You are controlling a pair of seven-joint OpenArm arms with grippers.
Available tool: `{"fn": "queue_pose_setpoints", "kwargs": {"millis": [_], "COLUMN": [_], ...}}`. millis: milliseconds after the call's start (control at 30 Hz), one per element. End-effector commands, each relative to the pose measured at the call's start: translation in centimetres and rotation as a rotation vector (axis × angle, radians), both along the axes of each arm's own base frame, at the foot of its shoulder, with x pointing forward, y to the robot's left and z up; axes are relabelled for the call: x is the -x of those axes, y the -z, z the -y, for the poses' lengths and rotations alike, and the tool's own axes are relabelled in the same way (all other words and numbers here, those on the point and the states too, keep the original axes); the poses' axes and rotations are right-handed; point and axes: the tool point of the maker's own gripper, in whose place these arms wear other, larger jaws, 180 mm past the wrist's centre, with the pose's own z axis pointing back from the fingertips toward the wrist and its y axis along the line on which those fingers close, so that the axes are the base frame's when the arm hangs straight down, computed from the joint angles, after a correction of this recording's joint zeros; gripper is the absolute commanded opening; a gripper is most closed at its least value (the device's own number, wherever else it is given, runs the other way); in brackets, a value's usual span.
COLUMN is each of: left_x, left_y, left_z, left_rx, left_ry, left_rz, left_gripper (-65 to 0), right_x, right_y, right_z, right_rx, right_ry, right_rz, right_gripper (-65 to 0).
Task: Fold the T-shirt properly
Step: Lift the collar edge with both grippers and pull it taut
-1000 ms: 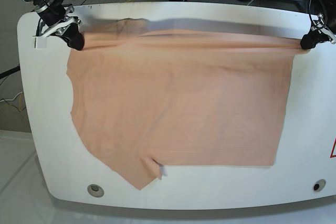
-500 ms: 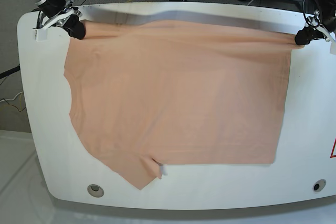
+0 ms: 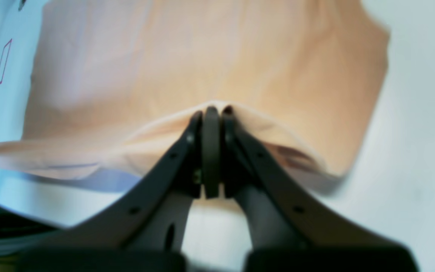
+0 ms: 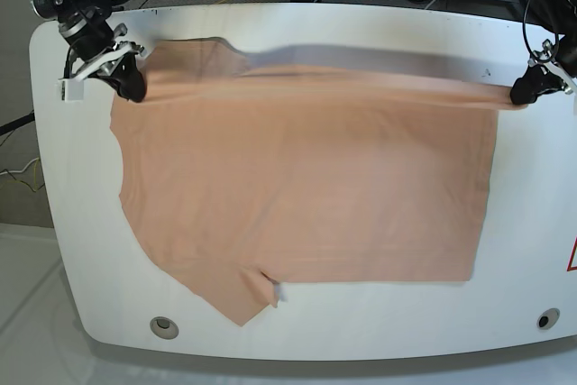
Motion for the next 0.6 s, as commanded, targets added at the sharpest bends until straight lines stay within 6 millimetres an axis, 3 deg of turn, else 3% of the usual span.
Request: {"fn": "queue_pose_setpoints", "kwargs": {"millis": [0,400,567], "left_x": [-1.1,-3.0,-3.2], "left_y": [-1.5,-0.1,0.7], "left_z": [-0.8,-0.5,-1.5], "left_rx": [-0.009,-0.021,-0.052], "left_ry": [-0.008,0.004,-0.021], "left_rz": [0.054,0.022,-0.004], "left_gripper": [-65.0,-65.0,-65.0], "right_x": [-0.9,-3.3,-4.2], "right_y": [-1.1,-1.0,-0.8], "right_z": [0.6,1.9,2.6], "right_rx": [0.011,-0.037,-0.039], "right_ry": [0.006,0.031,0.034], "right_rz": [0.050,0.078,0.079], "right_gripper": [-65.0,-65.0,-65.0]}}
